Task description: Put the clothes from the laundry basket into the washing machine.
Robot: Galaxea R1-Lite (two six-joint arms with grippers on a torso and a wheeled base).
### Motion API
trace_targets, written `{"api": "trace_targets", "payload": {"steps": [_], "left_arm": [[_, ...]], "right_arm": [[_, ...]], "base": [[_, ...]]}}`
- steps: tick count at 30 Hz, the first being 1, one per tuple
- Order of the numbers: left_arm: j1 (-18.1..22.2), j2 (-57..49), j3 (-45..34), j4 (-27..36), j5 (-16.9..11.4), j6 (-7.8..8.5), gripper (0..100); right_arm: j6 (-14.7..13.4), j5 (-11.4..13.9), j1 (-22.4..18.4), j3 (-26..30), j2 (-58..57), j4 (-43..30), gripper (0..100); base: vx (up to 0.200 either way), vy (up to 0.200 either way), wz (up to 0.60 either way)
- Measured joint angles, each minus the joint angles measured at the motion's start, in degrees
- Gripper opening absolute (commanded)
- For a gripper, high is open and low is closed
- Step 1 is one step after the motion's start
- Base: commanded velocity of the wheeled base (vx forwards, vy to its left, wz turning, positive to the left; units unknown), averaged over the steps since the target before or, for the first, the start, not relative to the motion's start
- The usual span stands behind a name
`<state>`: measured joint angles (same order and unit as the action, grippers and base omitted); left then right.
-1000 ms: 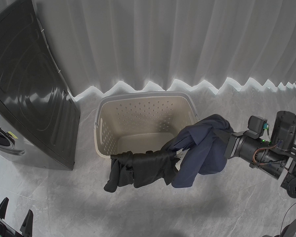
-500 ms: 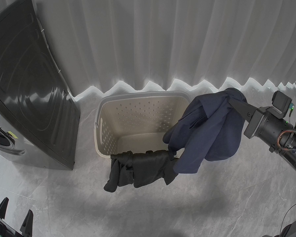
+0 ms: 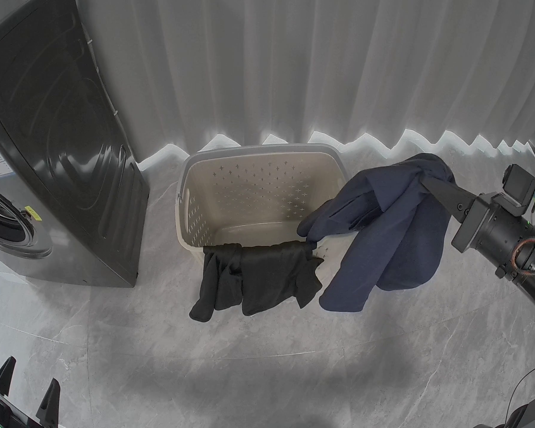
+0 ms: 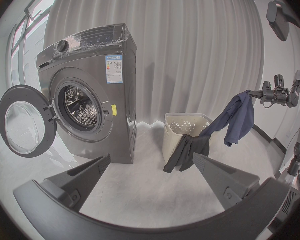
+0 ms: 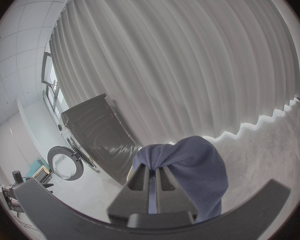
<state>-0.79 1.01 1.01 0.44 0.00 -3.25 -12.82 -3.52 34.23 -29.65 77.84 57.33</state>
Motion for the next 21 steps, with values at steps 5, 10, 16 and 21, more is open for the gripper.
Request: {"api": "trace_targets", "payload": {"steps": [5, 10, 16, 21], "left_arm": [[0.0, 0.0, 0.0, 0.0, 0.0, 0.02, 100], [0.0, 0.0, 0.0, 0.0, 0.0, 0.04, 100], [0.0, 0.0, 0.0, 0.0, 0.0, -0.02, 100], [0.0, 0.0, 0.0, 0.0, 0.0, 0.02, 100]], "right_arm": [[-0.1, 0.0, 0.6, 0.2, -0.1, 0.4, 0], [-0.1, 0.0, 0.8, 0.2, -0.1, 0.5, 0], [-0.1, 0.1, 0.9, 0.4, -0.1, 0.5, 0], [0.0, 0.3, 0.9, 0.5, -0.1, 0.6, 0]], "base": [[0.000, 0.160, 0.00], [0.000, 0.200, 0.00], [0.000, 0.200, 0.00], [0.000, 0.200, 0.00]]}}
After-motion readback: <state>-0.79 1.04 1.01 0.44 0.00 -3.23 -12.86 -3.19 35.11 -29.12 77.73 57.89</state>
